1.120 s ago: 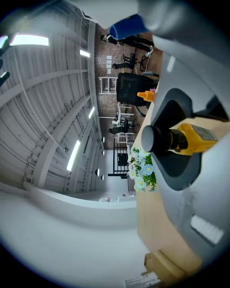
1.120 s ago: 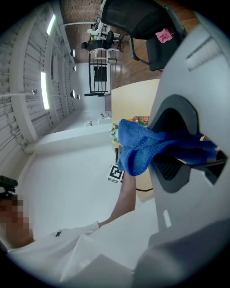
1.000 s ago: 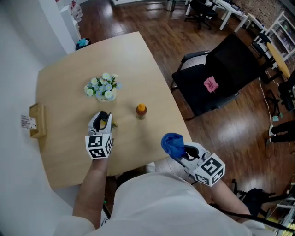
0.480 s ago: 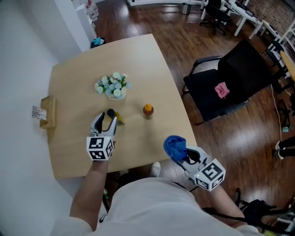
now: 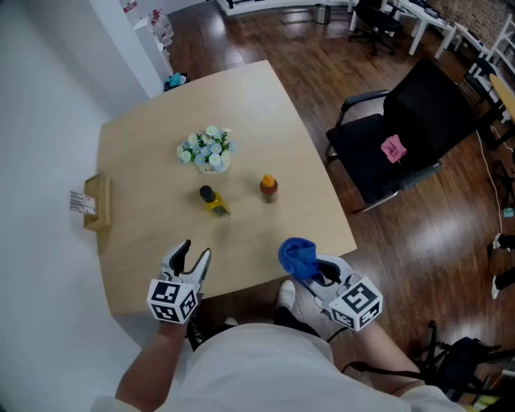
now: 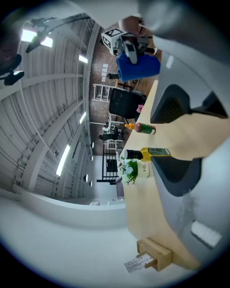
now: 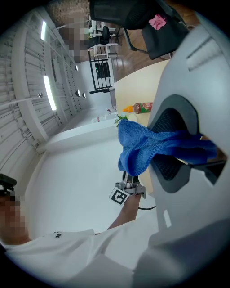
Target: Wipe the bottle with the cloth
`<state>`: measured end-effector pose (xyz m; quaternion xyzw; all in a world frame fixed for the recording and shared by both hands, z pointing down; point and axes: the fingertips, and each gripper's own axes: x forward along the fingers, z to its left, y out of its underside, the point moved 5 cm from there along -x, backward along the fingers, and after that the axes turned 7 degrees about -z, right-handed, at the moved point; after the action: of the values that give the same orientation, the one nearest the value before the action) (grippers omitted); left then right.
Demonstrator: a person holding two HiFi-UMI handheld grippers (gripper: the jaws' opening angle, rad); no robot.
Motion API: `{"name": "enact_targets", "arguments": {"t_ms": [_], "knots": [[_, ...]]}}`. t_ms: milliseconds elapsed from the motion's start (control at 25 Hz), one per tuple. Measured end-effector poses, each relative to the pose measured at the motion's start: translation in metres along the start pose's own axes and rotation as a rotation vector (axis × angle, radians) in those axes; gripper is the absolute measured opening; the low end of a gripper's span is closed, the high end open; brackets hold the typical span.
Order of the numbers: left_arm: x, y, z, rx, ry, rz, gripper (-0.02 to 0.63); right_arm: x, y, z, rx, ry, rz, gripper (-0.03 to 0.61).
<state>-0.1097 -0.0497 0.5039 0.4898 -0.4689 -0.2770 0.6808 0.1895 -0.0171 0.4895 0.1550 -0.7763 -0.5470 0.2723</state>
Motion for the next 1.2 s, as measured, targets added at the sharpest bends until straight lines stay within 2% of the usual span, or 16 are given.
{"name": "enact_targets", "arguments": {"t_ms": [160,320,640,880,1040,1200], "knots": [[-0.046,-0.005,-0.005,-0.002,0.099,-0.053,0.241,0.009,-0.003,0.039,-0.04,0.053,-0.003,0.126],[-0.101,-0.01,0.002,0.035,0.186,-0.114,0.239,0.02,-0.005,0.087,-0.053,0.106,-0.024,0.126],[-0.196,-0.011,0.031,0.085,0.307,-0.198,0.225,0.035,-0.001,0.188,-0.067,0.159,-0.025,0.126],[-0.242,-0.002,0.055,0.069,0.307,-0.246,0.218,0.036,0.001,0.253,-0.096,0.158,-0.018,0.127],[-0.255,0.002,0.065,0.048,0.291,-0.263,0.216,0.034,0.004,0.275,-0.109,0.142,-0.017,0.127],[-0.264,0.006,0.058,0.039,0.301,-0.258,0.216,0.025,0.001,0.284,-0.098,0.13,-0.041,0.127]]}}
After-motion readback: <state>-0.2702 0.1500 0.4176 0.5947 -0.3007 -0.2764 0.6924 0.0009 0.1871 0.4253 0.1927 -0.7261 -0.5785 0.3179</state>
